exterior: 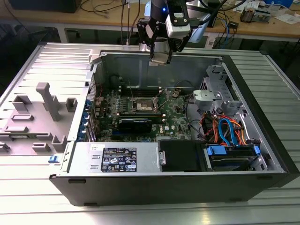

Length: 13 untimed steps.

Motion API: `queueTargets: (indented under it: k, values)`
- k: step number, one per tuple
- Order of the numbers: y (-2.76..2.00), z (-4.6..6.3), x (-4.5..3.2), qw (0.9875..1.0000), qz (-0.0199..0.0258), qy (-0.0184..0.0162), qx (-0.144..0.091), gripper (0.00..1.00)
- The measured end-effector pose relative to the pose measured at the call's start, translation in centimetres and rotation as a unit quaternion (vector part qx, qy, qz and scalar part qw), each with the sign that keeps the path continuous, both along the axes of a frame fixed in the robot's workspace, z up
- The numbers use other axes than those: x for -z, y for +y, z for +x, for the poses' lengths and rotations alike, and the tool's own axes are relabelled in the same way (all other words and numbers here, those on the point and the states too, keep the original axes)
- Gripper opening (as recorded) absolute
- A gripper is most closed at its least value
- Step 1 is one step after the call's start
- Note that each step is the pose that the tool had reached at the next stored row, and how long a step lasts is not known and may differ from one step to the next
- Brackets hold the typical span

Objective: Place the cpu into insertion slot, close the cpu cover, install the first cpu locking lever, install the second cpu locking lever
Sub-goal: 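Place the cpu into insertion slot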

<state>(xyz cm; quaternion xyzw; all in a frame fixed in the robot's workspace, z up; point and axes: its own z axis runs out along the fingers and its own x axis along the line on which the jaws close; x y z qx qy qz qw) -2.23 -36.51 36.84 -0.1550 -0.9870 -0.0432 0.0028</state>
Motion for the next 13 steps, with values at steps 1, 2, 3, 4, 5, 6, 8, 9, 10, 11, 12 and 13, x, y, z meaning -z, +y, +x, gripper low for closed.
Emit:
queueTargets:
  k: [1, 2, 3, 4, 5, 6, 8, 9, 10, 11, 12, 13]
  values:
    - [0.00, 0.00, 0.00, 1.0000, -0.0001, 0.0000, 0.000, 0.54]
    - [0.00, 0.00, 0.00, 1.0000, -0.0002, 0.0000, 0.000, 0.54]
    - [0.00, 0.00, 0.00, 1.0000, -0.0002, 0.0000, 0.000, 0.54]
    - [0.00, 0.00, 0.00, 1.0000, -0.0002, 0.0000, 0.000, 0.54]
    - [0.00, 0.00, 0.00, 1.0000, -0.0003, 0.0001, 0.000, 0.54]
    - [0.00, 0.00, 0.00, 1.0000, -0.0003, 0.0001, 0.000, 0.54]
    - [0.00, 0.00, 0.01, 1.0000, -0.0003, 0.0001, 0.000, 0.54]
    - [0.00, 0.00, 0.01, 1.0000, -0.0003, 0.0001, 0.000, 0.54]
    - [-0.01, 0.00, 0.02, 1.0000, -0.0003, 0.0000, 0.000, 0.54]
    - [-0.01, 0.00, 0.02, 1.0000, -0.0003, 0.0001, 0.001, 0.54]
    - [-0.01, 0.01, 0.03, 1.0000, -0.0003, 0.0004, 0.004, 0.54]
    - [-0.01, 0.02, 0.04, 1.0000, -0.0003, 0.0009, 0.008, 0.54]
